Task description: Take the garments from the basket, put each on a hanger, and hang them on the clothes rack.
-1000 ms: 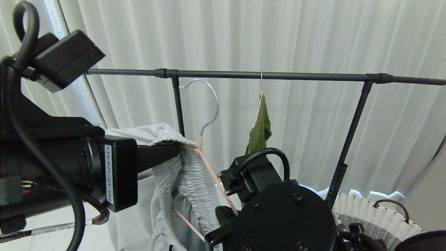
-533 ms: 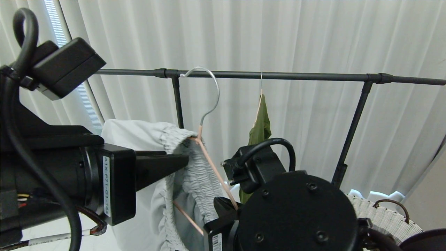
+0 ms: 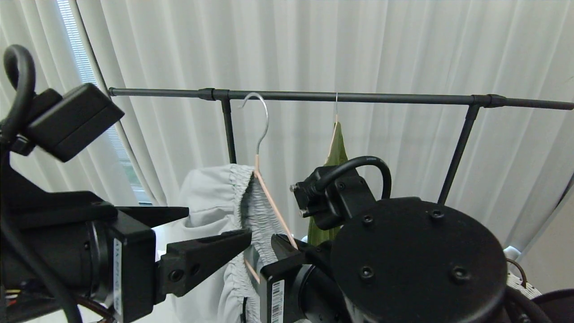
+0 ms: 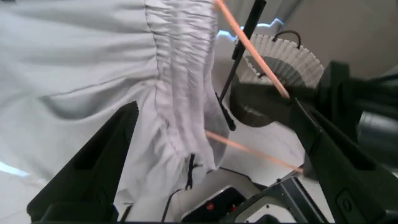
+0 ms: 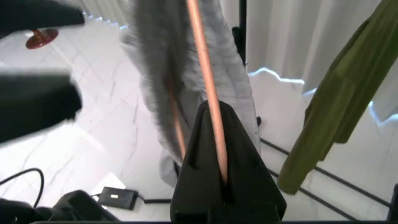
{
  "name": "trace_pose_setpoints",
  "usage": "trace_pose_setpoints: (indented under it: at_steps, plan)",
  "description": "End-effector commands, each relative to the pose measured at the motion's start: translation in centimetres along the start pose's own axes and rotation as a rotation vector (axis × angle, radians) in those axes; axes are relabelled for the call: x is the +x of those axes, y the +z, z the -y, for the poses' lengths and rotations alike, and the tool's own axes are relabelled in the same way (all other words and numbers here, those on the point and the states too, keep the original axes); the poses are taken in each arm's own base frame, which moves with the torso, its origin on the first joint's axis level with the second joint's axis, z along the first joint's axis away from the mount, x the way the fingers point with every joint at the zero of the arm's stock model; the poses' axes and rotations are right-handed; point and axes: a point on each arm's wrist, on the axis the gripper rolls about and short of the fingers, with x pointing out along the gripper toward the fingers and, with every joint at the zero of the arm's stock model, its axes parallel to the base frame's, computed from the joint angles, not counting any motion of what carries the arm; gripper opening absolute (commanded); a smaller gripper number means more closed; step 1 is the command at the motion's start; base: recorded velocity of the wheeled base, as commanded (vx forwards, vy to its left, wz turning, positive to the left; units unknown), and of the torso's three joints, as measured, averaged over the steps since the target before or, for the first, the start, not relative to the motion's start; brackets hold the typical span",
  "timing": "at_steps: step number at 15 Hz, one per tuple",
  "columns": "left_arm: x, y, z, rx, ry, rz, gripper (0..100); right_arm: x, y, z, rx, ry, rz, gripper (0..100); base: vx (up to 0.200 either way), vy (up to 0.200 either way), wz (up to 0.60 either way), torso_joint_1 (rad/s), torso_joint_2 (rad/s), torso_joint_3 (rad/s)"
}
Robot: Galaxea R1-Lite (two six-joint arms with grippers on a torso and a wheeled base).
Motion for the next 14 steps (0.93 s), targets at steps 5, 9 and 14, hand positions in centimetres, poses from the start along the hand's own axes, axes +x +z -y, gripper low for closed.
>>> trace_pose_setpoints:
  at_steps: [5, 9, 14]
  plan:
    - [-2.6, -3.2, -1.7, 0.157, 0.008, 0.008, 100, -1.6, -0.3, 3.8, -0.098, -0.044, 0.090, 0, 0.000, 0.000, 0.00, 0.000, 0.00, 0.000]
    - [-2.4, -3.4, -1.9, 0.155, 0.018, -0.002, 100, -3.3, -1.2, 5.5, -0.167, -0.025, 0.145, 0, 0.000, 0.000, 0.00, 0.000, 0.00, 0.000]
    - [-0.3, -3.1, -3.5, 0.085, 0.152, 0.011, 100, -4.9, -0.2, 6.1, -0.195, -0.007, 0.215, 0, 0.000, 0.000, 0.00, 0.000, 0.00, 0.000]
